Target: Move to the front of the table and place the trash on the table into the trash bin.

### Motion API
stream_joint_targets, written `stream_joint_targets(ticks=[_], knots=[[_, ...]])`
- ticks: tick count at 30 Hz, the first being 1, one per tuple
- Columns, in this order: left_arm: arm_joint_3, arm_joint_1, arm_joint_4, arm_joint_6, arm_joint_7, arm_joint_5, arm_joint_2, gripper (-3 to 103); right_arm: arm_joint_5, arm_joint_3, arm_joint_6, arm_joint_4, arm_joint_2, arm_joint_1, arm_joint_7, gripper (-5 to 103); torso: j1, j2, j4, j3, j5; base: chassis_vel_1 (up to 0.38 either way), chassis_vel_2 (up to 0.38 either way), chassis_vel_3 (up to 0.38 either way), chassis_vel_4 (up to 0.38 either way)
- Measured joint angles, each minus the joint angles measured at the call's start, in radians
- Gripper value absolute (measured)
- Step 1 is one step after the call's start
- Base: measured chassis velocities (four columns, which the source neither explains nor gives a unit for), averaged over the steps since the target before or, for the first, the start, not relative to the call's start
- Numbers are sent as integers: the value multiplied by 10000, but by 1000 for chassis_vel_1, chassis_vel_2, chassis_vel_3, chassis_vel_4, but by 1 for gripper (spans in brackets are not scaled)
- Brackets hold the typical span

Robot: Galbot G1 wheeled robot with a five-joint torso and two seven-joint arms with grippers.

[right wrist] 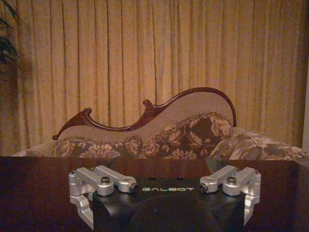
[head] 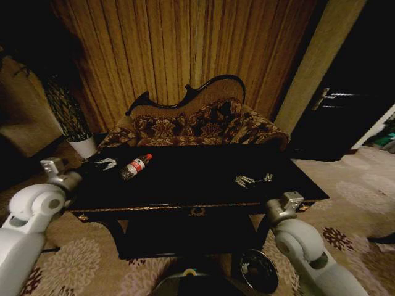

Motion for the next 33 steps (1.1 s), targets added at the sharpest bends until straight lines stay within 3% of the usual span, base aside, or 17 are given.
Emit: stream_joint_targets(ticks=[4,11,14,33], knots=[[788,-715,349,142,-2,-255,558,100,-19,-60,78,-131,102,84,-7,100,-1,1,0,-1,1,0,0,0,0],[1871,-1709,457,351,-162,-897,912,100,-28,-42,103,-136,44,133,-9,100,0,0,-3,-1,2,0,0,0,0],[2407,-2058,497,728,-421,-1131,1013,100,-24,99,106,-148,-3,153,-8,100,-1,1,0,-1,2,0,0,0,0],[2982,-2232,842,783,-300,-1153,750,100,-172,287,283,-227,100,92,17,100,-1,1,-1,-1,0,0,0,0,0]])
